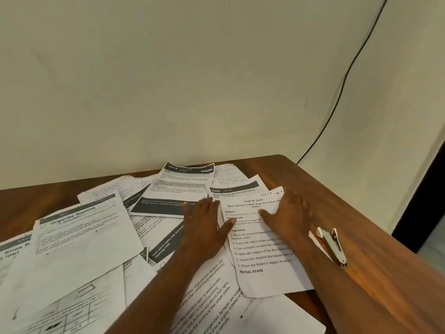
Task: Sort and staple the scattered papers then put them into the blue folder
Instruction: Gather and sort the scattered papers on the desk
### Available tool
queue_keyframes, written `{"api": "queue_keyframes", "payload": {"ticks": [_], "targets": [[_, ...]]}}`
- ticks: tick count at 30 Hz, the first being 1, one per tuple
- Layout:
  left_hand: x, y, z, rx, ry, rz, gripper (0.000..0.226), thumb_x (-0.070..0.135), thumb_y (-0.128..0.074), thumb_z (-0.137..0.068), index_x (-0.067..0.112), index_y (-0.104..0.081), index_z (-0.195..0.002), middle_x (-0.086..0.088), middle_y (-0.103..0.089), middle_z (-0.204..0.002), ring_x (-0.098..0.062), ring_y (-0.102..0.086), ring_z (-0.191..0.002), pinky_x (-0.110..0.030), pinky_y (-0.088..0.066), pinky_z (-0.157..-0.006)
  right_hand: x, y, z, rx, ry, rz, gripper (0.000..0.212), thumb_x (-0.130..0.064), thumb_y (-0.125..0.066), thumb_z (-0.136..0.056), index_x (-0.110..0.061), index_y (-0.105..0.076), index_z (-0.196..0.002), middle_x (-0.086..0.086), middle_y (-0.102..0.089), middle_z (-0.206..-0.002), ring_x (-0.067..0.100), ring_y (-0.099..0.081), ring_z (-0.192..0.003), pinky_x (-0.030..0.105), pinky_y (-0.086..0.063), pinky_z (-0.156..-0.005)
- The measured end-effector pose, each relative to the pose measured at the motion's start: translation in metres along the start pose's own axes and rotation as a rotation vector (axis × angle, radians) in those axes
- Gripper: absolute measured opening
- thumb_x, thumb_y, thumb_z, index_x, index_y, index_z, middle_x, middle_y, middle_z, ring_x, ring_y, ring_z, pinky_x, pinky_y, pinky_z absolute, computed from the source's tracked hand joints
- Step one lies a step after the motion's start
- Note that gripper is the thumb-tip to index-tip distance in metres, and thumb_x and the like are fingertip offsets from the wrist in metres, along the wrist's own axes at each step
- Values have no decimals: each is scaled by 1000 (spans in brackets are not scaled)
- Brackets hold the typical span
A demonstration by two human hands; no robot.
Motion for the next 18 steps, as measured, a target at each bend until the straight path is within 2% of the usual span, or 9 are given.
{"api": "queue_keyframes", "payload": {"ticks": [4,8,14,18], "targets": [[5,-2,-4,6,-6,-10,90,81,-19,-90,21,-51,-148,-2,-42,-160,-22,-30,-153,-61,-5,-127,16,-1,-8,-14,-119,-49,94,-65,-81,-74,-14,-42,-143,12,-53,-147,36,-45,-138,52,-36,-111],[5,-11,-6,-78,14,-62,75,75,-37,-97,22,-48,-148,0,-43,-159,-23,-28,-153,-62,-2,-127,20,-6,-10,2,-126,-15,91,-65,-80,-77,-13,-43,-142,12,-55,-146,35,-47,-136,50,-34,-111],[7,-11,-4,-92,30,-22,71,72,-41,-98,22,-48,-147,3,-51,-153,-24,-33,-151,-64,-3,-126,23,-7,-11,35,-126,-52,84,-58,-82,-79,-16,-45,-141,11,-57,-145,34,-48,-135,51,-35,-110],[7,-9,-6,-47,3,30,69,70,-46,-98,22,-50,-146,3,-58,-147,-21,-42,-145,-55,-1,-129,26,-6,-14,48,-128,-114,73,-48,-83,-82,-21,-50,-142,8,-58,-144,34,-49,-135,53,-34,-110]]}}
Point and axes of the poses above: each hand's wrist, its own z-axis away from the middle knuckle, its own y-axis out of the back of the hand, x = y × z, the point moved 8 cm from there along -z, towards the middle knuckle
